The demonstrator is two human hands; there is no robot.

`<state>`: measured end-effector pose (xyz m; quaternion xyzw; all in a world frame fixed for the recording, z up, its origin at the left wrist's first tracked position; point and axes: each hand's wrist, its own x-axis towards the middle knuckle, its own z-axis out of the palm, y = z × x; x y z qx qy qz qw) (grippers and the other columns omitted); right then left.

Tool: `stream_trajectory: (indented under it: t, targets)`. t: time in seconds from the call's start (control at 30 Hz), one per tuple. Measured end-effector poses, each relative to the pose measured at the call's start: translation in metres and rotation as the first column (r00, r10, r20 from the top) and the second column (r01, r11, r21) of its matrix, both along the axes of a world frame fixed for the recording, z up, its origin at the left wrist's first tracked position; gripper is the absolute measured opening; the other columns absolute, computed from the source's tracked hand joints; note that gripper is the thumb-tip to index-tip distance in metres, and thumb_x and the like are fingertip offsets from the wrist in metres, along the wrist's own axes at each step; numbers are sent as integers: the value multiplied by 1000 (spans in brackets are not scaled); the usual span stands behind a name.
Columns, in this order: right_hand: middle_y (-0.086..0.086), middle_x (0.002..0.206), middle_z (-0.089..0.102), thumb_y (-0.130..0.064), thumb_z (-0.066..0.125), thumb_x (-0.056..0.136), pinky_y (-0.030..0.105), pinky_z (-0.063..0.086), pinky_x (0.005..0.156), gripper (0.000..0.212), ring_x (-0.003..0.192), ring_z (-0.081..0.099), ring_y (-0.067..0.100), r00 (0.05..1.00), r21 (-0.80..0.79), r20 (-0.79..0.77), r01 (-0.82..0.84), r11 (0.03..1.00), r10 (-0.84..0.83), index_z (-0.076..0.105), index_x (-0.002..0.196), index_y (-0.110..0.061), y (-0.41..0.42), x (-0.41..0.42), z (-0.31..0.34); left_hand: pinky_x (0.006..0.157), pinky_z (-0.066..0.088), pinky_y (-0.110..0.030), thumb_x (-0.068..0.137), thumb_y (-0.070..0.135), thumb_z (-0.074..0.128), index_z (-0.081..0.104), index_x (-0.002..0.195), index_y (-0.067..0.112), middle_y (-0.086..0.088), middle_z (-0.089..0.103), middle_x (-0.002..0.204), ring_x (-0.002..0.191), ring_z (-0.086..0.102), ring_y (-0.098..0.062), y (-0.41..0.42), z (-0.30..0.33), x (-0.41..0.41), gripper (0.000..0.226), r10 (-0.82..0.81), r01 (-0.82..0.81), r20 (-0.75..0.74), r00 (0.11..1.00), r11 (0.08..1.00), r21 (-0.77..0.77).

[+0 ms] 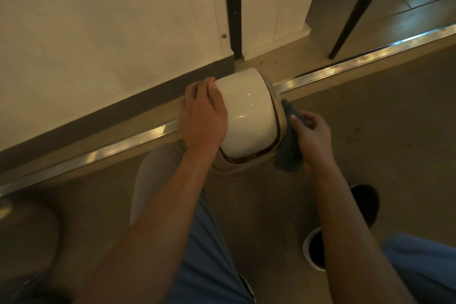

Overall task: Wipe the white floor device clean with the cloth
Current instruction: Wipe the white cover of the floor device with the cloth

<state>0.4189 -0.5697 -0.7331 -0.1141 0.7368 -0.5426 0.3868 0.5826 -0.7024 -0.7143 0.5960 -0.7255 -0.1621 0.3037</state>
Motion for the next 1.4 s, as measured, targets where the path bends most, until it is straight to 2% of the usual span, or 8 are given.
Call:
stream_trajectory:
  t: [0.13, 0.27, 0.47, 0.53, 0.7, 1.07, 1.23, 1.4]
  targets:
    - [-6, 119, 57, -25, 67, 92, 20, 47, 96, 30, 110, 55, 4, 910, -67, -399, 96, 993, -115, 57, 120, -22, -4, 27, 7, 81, 44, -31, 106, 38, 32, 61, 129, 27, -1, 59, 127, 107, 59, -23, -1, 0, -1, 39, 2, -2, -17, 1000, 1000, 7]
    - [10, 113, 58, -9, 73, 87, 6, 39, 89, 27, 104, 55, 12, 732, -227, -644, 93, 970, -221, 62, 111, -3, 15, 78, 0, 84, 49, -37, 106, 39, 32, 60, 129, 28, -1, 58, 128, 107, 59, -25, 0, 0, -1, 38, 10, -9, -13, 1000, 1000, 3]
    - [7, 105, 67, -11, 80, 79, 37, 51, 84, 26, 102, 57, 23, 597, -106, -798, -13, 994, -77, 72, 104, -11, 12, 94, -12, 81, 48, -34, 106, 40, 28, 58, 131, 28, 0, 57, 129, 106, 58, -22, -1, 1, 0, 41, -18, 18, -13, 1000, 1000, -6]
    - [4, 103, 69, -18, 80, 81, 37, 48, 80, 27, 101, 50, 21, 535, -97, -842, -39, 995, -61, 72, 105, -14, 4, 82, -5, 78, 43, -30, 106, 40, 28, 57, 132, 27, -1, 57, 129, 106, 58, -21, 0, 0, 1, 41, -26, 26, -7, 1000, 1000, -18]
    - [0, 107, 69, -30, 73, 87, 33, 45, 83, 28, 102, 50, 18, 448, -104, -894, -151, 983, -25, 70, 112, -19, -39, 49, 25, 81, 39, -28, 106, 36, 34, 60, 129, 26, -2, 58, 128, 107, 58, -23, -1, 0, 0, 37, -9, 9, -3, 1000, 1000, -19]
    - [0, 116, 67, -27, 69, 91, 31, 40, 88, 28, 109, 46, 17, 430, -29, -900, -220, 975, 70, 70, 117, -17, -36, 51, 28, 82, 42, -30, 105, 36, 33, 63, 126, 25, 0, 61, 125, 107, 58, -23, -1, 1, 1, 38, -20, 20, -17, 1000, 999, -26]
    - [2, 124, 66, -37, 54, 96, 39, 39, 98, 35, 115, 56, 25, 289, 303, -848, -424, 854, 444, 64, 128, -24, -107, 34, 68, 94, 47, -39, 100, 37, 25, 65, 122, 20, -3, 63, 122, 110, 59, -25, -3, 10, 0, 49, -19, 20, -65, 998, 1000, 21]
    - [-1, 133, 61, -22, 43, 104, 18, 33, 96, 33, 119, 53, 10, 473, 161, -624, -701, 695, 622, 62, 131, -20, -120, 28, 88, 104, 40, -36, 105, 35, 27, 59, 130, 12, -6, 63, 129, 120, 56, -24, 1, 9, -1, 46, 43, -30, -201, 979, 997, 68]
